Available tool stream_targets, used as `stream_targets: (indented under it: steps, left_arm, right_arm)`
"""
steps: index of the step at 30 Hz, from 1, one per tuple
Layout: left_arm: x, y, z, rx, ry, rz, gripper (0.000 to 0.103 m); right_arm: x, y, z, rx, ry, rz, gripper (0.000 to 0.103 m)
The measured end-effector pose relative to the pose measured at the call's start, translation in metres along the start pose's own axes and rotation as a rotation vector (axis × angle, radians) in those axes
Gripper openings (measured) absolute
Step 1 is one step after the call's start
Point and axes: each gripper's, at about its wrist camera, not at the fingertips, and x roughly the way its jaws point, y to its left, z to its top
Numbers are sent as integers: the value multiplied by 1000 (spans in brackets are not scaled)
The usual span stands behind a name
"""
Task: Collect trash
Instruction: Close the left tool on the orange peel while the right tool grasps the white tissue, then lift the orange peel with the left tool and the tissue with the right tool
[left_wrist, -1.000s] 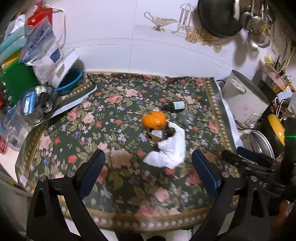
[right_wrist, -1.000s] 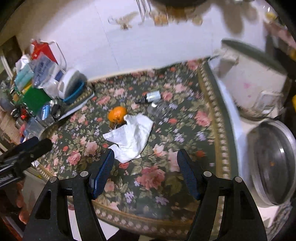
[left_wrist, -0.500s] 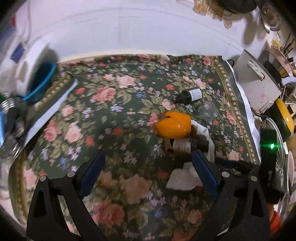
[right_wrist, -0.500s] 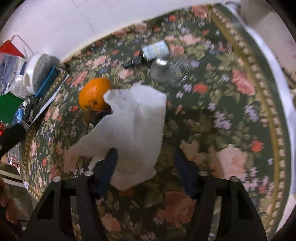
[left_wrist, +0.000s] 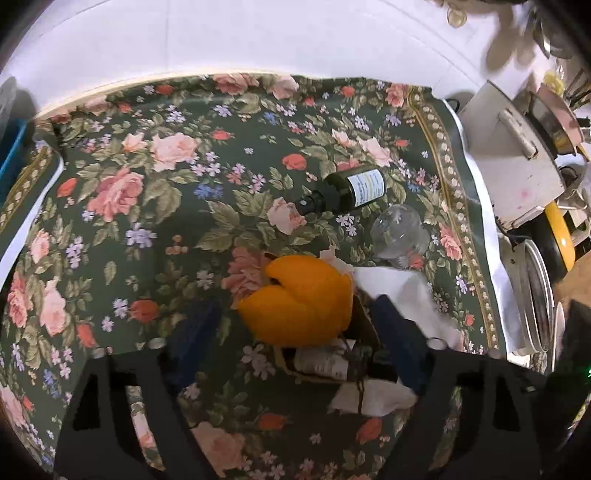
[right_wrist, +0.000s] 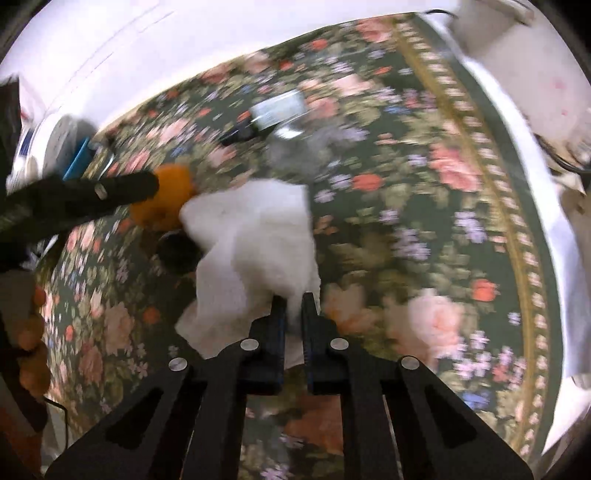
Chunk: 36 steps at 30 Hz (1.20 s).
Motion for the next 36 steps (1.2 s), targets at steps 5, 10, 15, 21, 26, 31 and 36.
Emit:
stream_targets:
  steps: [5,10,15,21,26,31,36]
  left_arm:
    - [4,-6,0,10,-15,10,55]
    - [-2,-10,-3,15,-33,17,32]
    - [-24,-18,-5,21,-72,10,20]
    - [-61,-35,-6,36,-155,19,18]
    - [-84,-45,-10,14,-189,-12,18]
    - [-91,-59,-31,4,-193,23,19]
    - [-94,-70,-61,-13,-190,48,17]
  right_arm:
    - [-20,-33,6,86,-48,-50,7]
    - [-28,-51,10,127,-72,-71,7]
    - [-38,-56,13,129,-97,-60,7]
    - [-58,-53,20,92,-150,-30,7]
    - [-83,-54,21,50,-205,6,7]
    - [-96,-58,16,12,-226,27,7]
    - [-104,-66,5,-11,-222,47,7]
